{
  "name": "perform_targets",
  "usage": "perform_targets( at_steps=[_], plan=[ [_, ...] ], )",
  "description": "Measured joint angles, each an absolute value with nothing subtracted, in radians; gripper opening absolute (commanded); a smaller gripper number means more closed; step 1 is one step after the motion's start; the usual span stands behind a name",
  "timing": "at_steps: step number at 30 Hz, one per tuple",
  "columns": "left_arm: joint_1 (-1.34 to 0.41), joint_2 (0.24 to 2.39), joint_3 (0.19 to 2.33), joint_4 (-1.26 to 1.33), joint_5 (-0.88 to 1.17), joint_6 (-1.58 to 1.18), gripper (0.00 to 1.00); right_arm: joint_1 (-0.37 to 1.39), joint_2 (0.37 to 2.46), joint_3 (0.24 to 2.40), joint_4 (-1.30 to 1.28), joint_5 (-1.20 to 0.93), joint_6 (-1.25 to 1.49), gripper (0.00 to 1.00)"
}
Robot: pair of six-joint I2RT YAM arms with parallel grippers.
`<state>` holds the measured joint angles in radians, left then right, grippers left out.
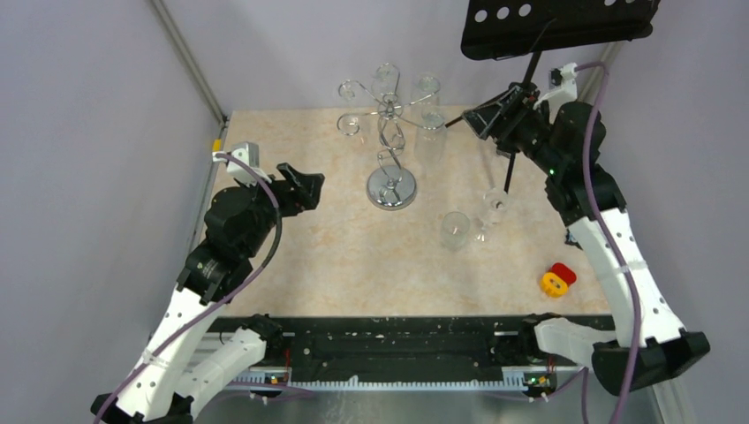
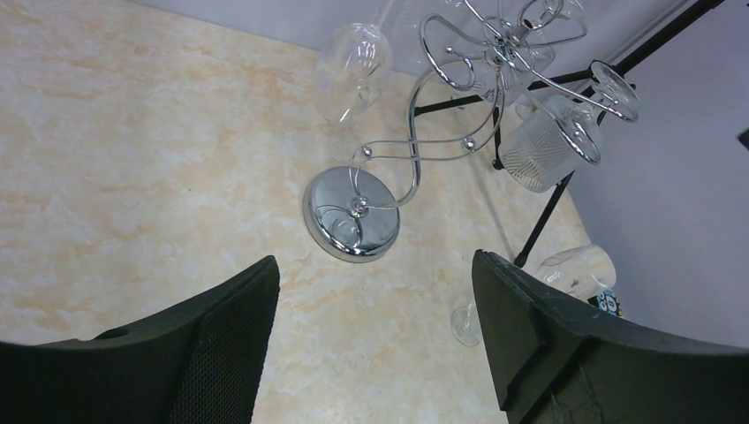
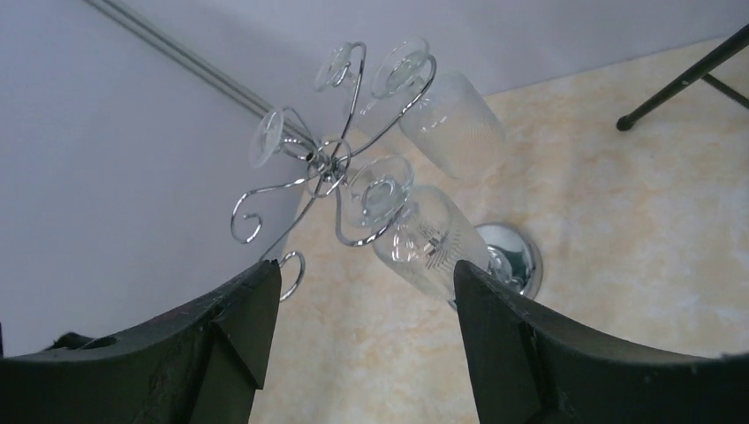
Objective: Take the wine glass off the wine glass rack
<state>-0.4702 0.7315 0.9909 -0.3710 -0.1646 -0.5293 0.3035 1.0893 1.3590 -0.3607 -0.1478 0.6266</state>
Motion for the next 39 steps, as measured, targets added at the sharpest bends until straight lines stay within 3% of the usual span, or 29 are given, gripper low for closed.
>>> perform_targets(
  at_steps=[6, 14, 21, 28, 34, 39],
  plan=[
    [-0.469, 0.728, 0.991, -0.369, -0.135, -0.516, 0.94, 0.211, 1.242, 1.328, -0.213, -0.315, 0.823, 0.62],
    [-0.469, 0.729, 0.991, -0.366, -0.082, -0.487, 0.94, 0.204, 1.320, 1.272, -0.047, -0.440, 0.999, 0.62],
    [-0.469, 0.728, 0.989, -0.362, -0.059, -0.479, 0.94, 0.204, 1.345, 1.262, 0.048, -0.477, 1.076, 0.47],
    [-0.469, 0.702, 0.976, -0.359, -0.045, -0.480, 0.94, 0.204, 1.379, 1.234, 0.081, -0.497, 1.114, 0.44],
    [-0.469, 0.694, 0.973, -0.358, -0.046, -0.481, 0.94, 0.204, 1.390, 1.214, 0.115, -0.514, 1.143, 0.31],
    [-0.469, 0.696, 0.973, -0.360, -0.068, -0.490, 0.94, 0.204, 1.393, 1.184, 0.190, -0.534, 1.184, 0.27]
  ],
)
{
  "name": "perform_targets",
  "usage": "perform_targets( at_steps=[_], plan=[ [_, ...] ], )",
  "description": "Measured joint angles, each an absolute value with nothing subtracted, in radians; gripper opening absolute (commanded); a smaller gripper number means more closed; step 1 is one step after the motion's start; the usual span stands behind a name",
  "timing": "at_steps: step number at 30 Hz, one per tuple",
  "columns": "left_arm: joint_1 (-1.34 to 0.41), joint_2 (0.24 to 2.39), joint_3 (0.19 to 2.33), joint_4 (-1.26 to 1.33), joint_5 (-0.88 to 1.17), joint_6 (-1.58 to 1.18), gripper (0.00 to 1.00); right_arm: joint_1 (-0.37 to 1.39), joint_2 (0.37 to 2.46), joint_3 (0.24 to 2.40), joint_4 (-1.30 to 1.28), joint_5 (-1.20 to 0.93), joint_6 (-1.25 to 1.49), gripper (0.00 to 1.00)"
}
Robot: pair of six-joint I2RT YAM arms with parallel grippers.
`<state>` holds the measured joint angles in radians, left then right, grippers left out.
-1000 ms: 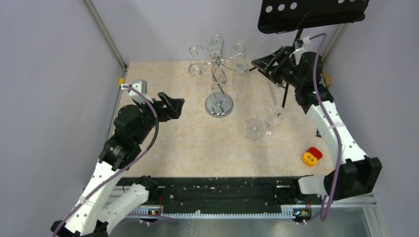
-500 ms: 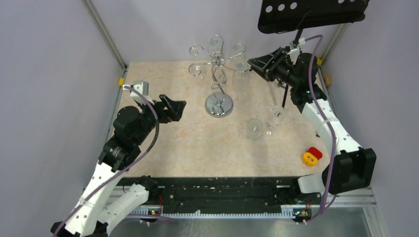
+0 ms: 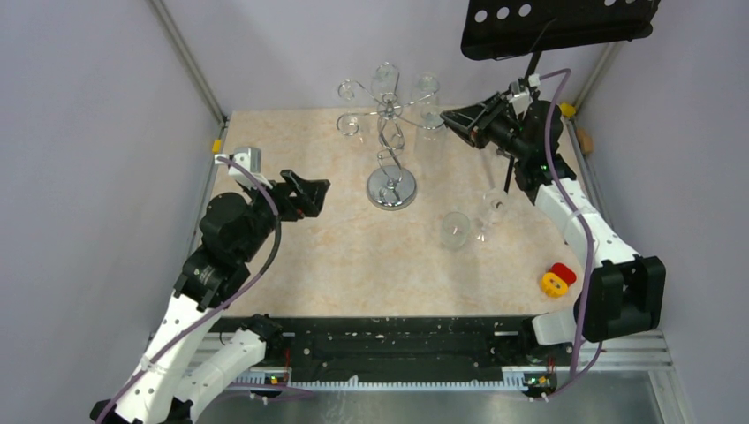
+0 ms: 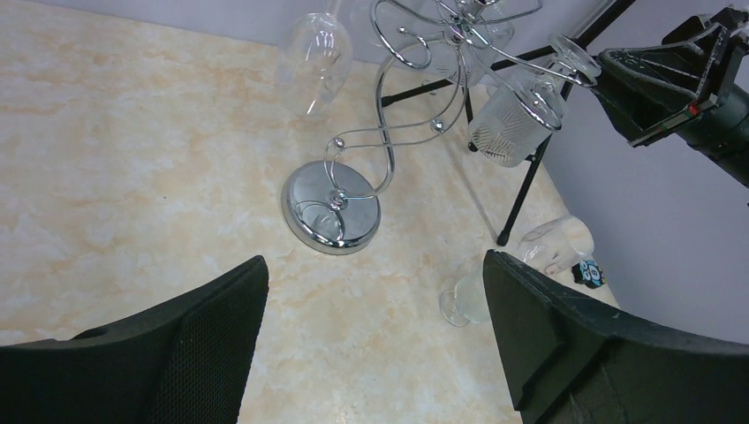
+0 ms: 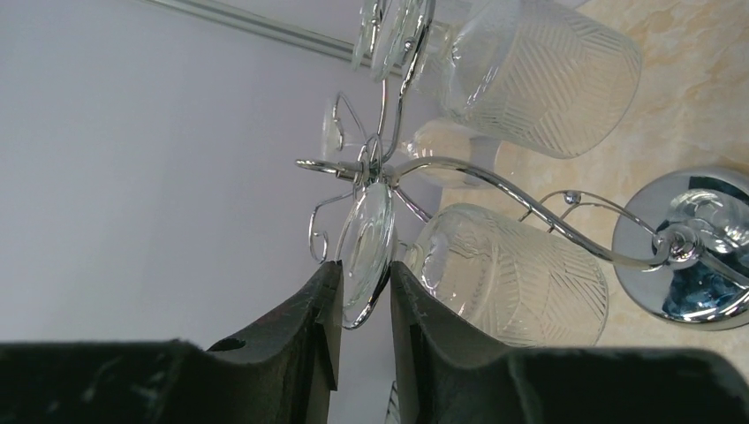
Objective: Take the wine glass off the wine glass rack
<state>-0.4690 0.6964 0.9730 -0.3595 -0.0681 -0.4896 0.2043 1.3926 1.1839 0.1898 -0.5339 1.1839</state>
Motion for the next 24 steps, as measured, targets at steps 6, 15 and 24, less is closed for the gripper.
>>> perform_targets(
  at_steps=[6, 15, 24],
  plan=[
    [-0.469, 0.696, 0.973, -0.360, -0.084, -0.497, 0.94, 0.204, 1.405, 1.183, 0.199, -0.537, 1.200, 0.17],
    [-0.469, 0.696, 0.973, -0.360, -0.099, -0.497, 0.94, 0.202, 1.411, 1.184, 0.201, -0.525, 1.201, 0.04],
    [-0.469, 0.696, 0.973, -0.360, -0.099, -0.497, 0.94, 0.216, 1.411, 1.223, 0.141, -0.477, 1.135, 0.01]
  ],
)
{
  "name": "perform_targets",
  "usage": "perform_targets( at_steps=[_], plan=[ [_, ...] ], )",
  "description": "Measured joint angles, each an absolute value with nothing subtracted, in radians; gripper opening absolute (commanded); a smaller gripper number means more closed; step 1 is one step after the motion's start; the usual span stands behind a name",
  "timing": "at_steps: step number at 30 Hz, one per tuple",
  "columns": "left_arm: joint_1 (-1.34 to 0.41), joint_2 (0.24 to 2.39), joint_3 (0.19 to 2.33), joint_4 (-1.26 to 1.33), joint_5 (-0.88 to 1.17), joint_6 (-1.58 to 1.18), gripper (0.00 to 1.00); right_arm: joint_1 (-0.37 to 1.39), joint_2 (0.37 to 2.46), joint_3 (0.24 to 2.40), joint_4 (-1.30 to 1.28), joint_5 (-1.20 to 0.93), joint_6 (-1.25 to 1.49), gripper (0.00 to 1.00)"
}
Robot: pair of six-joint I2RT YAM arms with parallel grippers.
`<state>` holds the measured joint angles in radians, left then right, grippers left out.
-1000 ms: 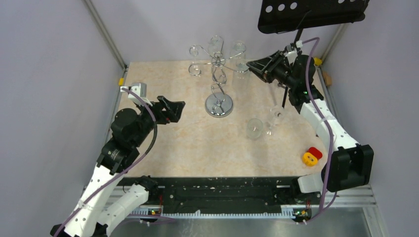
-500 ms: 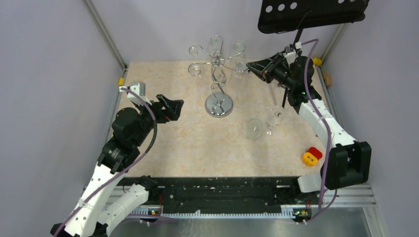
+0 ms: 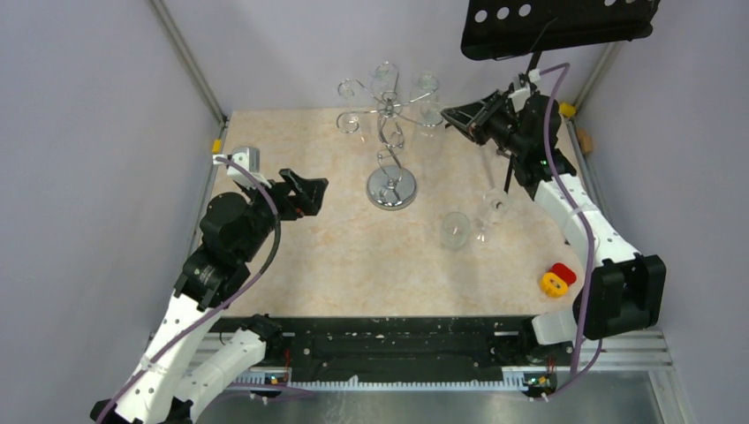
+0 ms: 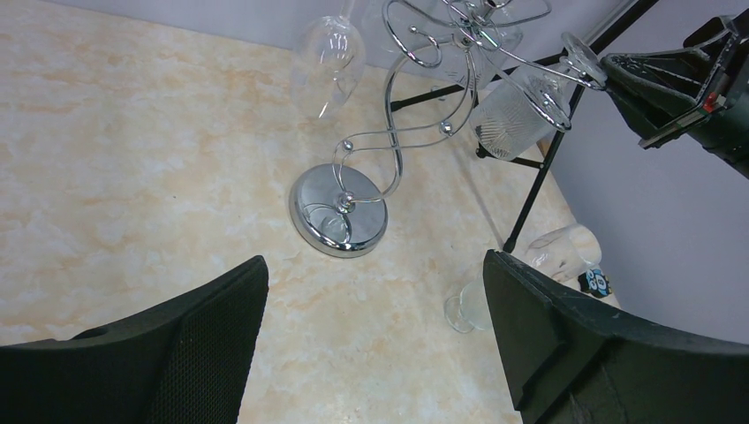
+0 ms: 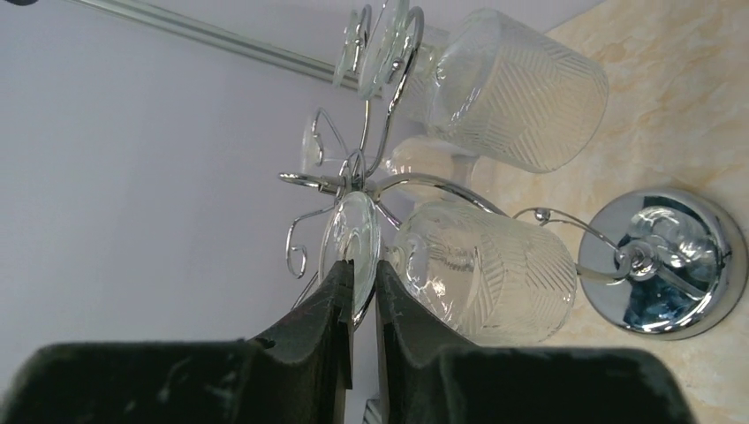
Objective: Take the wine glass off the wine glass rack
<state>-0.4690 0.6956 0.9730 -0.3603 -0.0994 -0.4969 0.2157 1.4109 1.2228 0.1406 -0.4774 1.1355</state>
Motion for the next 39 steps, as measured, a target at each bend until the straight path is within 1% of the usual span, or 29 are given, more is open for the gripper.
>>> perform_targets(
  at_steps=[5, 9, 16, 22, 27, 29, 32, 34, 39],
  plan=[
    [-0.469, 0.695, 0.973, -0.360, -0.102, -0.497, 0.94, 0.244, 1.411, 1.295, 0.043, -0.407, 1.047, 0.10],
    [-0.469, 0.695, 0.973, -0.360, -0.103, -0.497, 0.94, 0.264, 1.410, 1.328, -0.002, -0.370, 0.999, 0.10],
    [-0.469, 0.689, 0.972, -0.362, -0.103, -0.497, 0.94, 0.266, 1.410, 1.328, -0.020, -0.364, 1.000, 0.11],
    [-0.468, 0.682, 0.971, -0.362, -0.102, -0.497, 0.94, 0.268, 1.415, 1.328, -0.002, -0.366, 1.026, 0.19],
    [-0.467, 0.682, 0.970, -0.362, -0.098, -0.496, 0.94, 0.281, 1.441, 1.329, 0.013, -0.359, 1.032, 0.20],
    [-0.467, 0.682, 0.970, -0.363, -0.097, -0.496, 0.94, 0.287, 1.452, 1.329, 0.014, -0.352, 1.034, 0.17],
    [-0.467, 0.677, 0.970, -0.364, -0.097, -0.496, 0.94, 0.292, 1.456, 1.331, 0.016, -0.344, 1.043, 0.05],
    [-0.467, 0.676, 0.970, -0.366, -0.097, -0.496, 0.94, 0.294, 1.456, 1.338, 0.019, -0.337, 1.047, 0.00],
    [-0.467, 0.670, 0.970, -0.367, -0.097, -0.496, 0.94, 0.304, 1.452, 1.357, 0.000, -0.309, 1.040, 0.00]
  ],
)
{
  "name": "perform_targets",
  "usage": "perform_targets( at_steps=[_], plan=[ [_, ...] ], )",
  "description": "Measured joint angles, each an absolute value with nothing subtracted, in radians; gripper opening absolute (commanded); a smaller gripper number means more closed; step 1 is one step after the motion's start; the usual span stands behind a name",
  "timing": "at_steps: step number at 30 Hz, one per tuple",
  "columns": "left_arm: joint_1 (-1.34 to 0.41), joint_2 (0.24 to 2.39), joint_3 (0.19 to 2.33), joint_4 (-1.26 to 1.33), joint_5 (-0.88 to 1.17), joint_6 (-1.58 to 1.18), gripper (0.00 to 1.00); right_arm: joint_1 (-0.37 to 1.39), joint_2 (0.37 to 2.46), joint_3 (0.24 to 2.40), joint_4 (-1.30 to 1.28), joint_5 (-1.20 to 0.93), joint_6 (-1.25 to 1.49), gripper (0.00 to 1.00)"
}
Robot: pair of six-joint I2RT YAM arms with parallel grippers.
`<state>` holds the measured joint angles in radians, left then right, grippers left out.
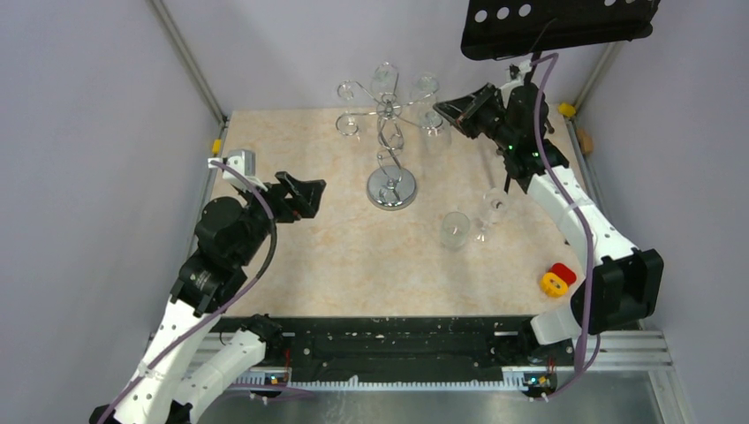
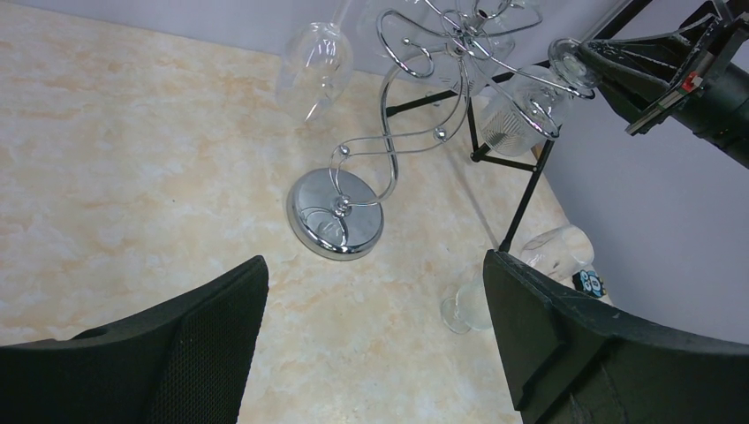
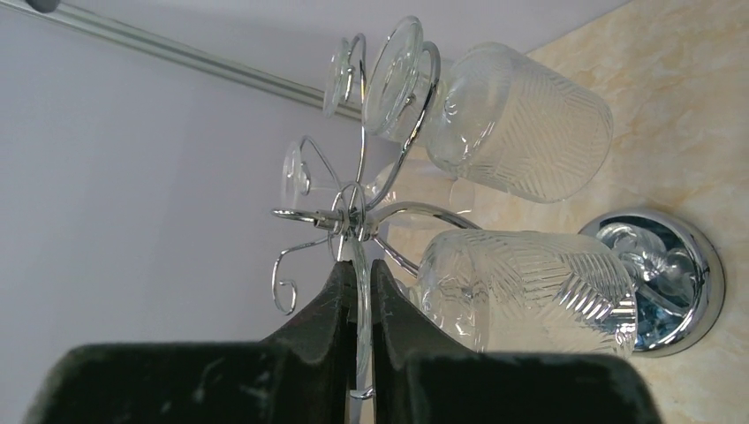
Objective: Take the wine glass off the wine glass rack
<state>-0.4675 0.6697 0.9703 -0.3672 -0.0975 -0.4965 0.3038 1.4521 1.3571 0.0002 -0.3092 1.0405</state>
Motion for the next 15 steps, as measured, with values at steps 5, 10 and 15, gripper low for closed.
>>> perform_targets(
  at_steps=[5, 10, 15],
  plan=[
    [-0.467, 0.663, 0.970, -0.368, -0.097, -0.496, 0.94, 0.309, 1.431, 1.357, -0.040, -0.271, 1.036, 0.00],
    [-0.467, 0.654, 0.970, -0.368, -0.097, -0.496, 0.94, 0.313, 1.402, 1.340, -0.051, -0.248, 1.060, 0.00],
    [-0.467, 0.648, 0.970, -0.368, -0.098, -0.496, 0.94, 0.314, 1.354, 1.290, -0.045, -0.248, 1.108, 0.00]
  ],
)
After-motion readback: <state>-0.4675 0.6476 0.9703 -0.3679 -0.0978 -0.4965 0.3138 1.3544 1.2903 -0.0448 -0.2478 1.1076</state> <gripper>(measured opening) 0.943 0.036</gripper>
